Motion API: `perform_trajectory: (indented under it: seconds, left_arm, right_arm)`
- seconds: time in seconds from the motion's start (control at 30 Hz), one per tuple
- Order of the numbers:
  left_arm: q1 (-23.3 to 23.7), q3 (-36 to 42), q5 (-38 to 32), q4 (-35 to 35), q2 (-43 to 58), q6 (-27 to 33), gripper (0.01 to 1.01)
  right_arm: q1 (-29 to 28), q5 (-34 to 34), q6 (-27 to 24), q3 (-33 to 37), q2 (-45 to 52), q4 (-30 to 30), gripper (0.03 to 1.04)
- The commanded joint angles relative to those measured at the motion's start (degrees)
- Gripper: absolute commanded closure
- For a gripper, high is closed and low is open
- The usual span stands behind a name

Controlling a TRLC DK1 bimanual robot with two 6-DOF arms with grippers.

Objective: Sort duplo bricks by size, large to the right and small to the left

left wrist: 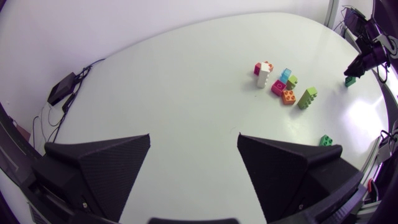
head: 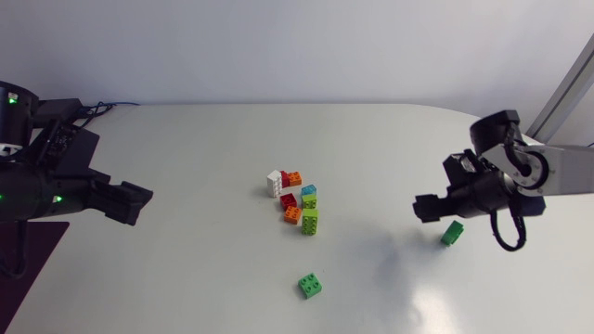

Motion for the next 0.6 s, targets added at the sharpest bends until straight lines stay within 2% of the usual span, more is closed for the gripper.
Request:
perform_trajectory:
  seconds: [0.0, 0.13, 0.23, 0.33, 0.57]
  left_arm:
    - [0.98, -1.40, 0.11, -0.61, -0.74, -0.35, 0.052]
    - [1.07, -1.32, 0.02, -1.31, -1.09, -0.27, 0.052]
    - [1.25, -1.32, 0.02, -1.66, -1.53, -0.09, 0.052]
    - [1.42, -1.75, 0.02, -1.75, -1.71, 0.17, 0.052]
    - [1.51, -2.63, 0.11, -1.31, -1.62, 0.44, 0.052]
  right_arm:
    - [6.24, 0.51, 8.09, 5.75, -0.17, -1.46, 0.06]
    - [20.39, 4.03, 13.10, 12.52, 4.58, -4.19, 0.06]
    - [26.63, 4.03, 13.37, 17.18, 8.01, -7.09, 0.07]
    - [30.67, 2.71, 12.66, 19.20, 10.56, -8.76, 0.10]
    - [36.12, 2.88, 11.52, 17.09, 17.06, -7.70, 0.10]
